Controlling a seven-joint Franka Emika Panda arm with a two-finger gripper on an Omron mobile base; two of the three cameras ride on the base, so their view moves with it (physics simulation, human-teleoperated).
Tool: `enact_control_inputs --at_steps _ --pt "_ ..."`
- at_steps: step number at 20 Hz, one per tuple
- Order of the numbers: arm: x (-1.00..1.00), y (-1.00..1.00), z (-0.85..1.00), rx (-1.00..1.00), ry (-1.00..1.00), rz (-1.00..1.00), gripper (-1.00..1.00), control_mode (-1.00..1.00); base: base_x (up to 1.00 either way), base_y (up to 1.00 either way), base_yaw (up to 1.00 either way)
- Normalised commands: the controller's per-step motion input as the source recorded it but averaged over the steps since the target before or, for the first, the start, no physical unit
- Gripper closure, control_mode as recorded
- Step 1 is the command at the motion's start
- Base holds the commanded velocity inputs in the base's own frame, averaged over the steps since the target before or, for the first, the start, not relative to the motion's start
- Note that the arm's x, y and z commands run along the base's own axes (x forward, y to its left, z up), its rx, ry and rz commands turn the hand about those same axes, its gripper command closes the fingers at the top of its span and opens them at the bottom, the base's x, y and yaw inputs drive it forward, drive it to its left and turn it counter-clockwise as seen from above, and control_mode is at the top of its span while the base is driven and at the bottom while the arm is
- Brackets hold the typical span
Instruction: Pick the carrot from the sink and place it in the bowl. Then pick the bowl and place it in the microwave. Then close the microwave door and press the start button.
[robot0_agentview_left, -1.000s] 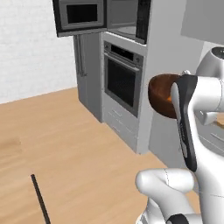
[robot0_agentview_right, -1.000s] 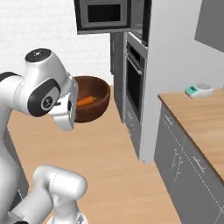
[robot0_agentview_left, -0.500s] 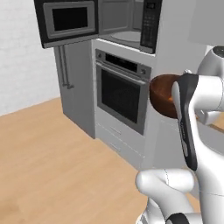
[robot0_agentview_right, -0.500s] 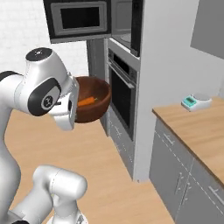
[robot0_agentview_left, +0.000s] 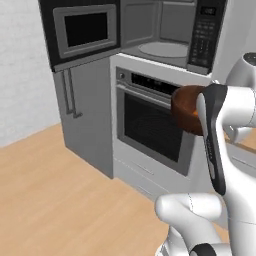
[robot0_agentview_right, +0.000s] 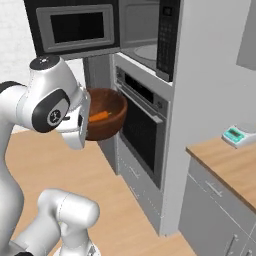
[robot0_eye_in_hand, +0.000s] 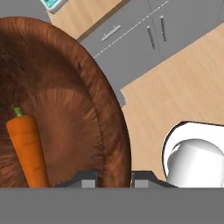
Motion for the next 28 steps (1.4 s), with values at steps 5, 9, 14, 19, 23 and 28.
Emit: enact_control_inputs --at_steps 5,9,14,19,23,28 --pt "0.0 0.0 0.0 0.0 0.0 0.0 1.0 1.0 0.91 0.8 -0.28" --pt "0.0 0.0 0.0 0.0 0.0 0.0 1.0 1.0 0.7 0.52 -0.29" --pt "0.0 0.0 0.0 0.0 0.0 0.0 1.0 1.0 0.47 0.11 -0.26" --pt "0.0 0.0 0.0 0.0 0.0 0.0 1.0 1.0 0.84 0.0 -0.27" --pt "0.0 0.0 0.0 0.0 0.0 0.0 1.0 1.0 0.99 0.34 -0.25" --pt "0.0 0.0 0.0 0.0 0.0 0.0 1.0 1.0 0.13 0.01 0.0"
